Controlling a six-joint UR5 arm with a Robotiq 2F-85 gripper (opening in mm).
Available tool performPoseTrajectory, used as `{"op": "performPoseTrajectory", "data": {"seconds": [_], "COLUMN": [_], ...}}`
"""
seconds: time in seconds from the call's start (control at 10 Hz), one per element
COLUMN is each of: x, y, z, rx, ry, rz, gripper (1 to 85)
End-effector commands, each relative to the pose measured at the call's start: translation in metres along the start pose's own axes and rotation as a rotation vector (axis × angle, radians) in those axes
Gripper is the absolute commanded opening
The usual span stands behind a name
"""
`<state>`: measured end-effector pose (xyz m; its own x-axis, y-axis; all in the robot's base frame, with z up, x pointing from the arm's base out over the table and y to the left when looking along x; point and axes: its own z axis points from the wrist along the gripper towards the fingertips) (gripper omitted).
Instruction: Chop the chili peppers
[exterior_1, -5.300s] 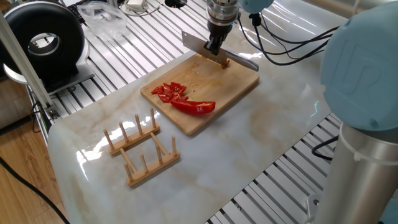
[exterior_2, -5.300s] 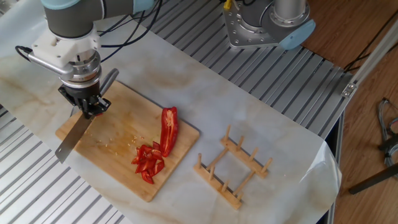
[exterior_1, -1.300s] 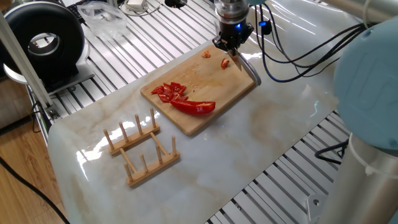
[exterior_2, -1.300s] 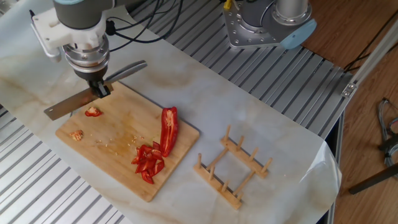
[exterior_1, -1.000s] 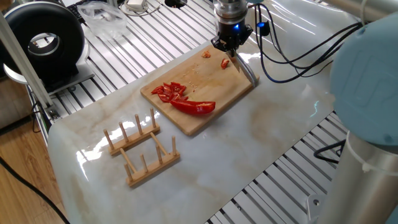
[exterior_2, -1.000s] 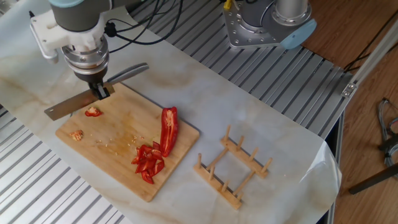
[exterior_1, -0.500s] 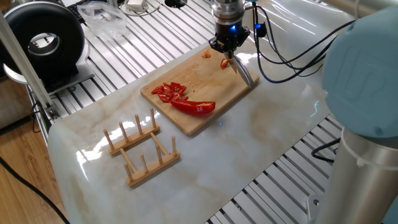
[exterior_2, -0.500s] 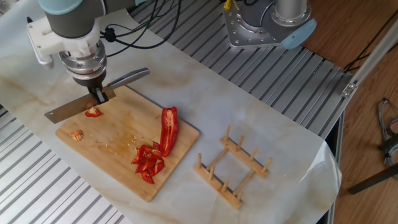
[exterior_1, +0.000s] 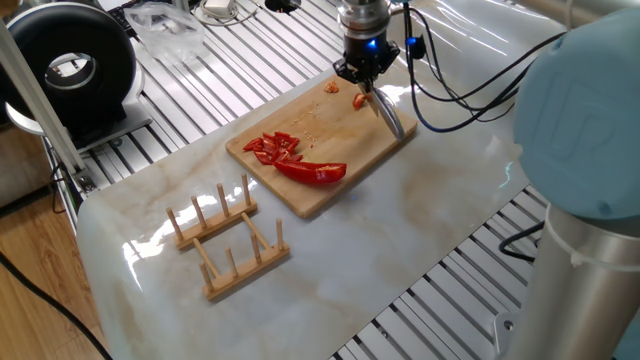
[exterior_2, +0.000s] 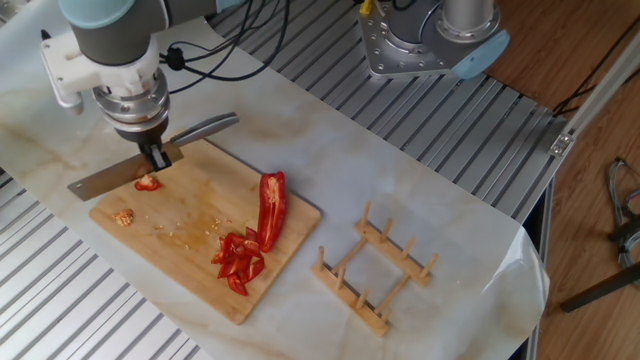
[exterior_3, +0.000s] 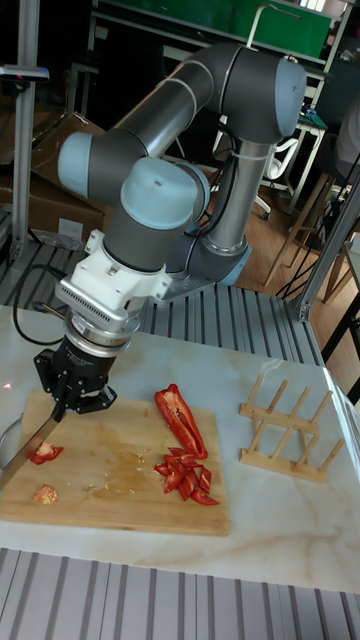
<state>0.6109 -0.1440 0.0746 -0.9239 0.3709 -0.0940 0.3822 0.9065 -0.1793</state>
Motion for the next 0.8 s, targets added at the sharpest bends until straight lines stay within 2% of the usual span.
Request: {"op": "performPoseTrajectory", "data": {"seconds": [0.0, 0.4, 0.7], "x": [-0.018, -0.044, -0.058], "y": [0.011, 0.034, 0.034], "z": [0.002, 0.002, 0.002], "rx": [-0.015, -0.03, -0.001], "ry": [-0.033, -0.074, -0.114], "rz": [0.015, 0.031, 0.005], "gripper": [1.3, 1.3, 1.3]}}
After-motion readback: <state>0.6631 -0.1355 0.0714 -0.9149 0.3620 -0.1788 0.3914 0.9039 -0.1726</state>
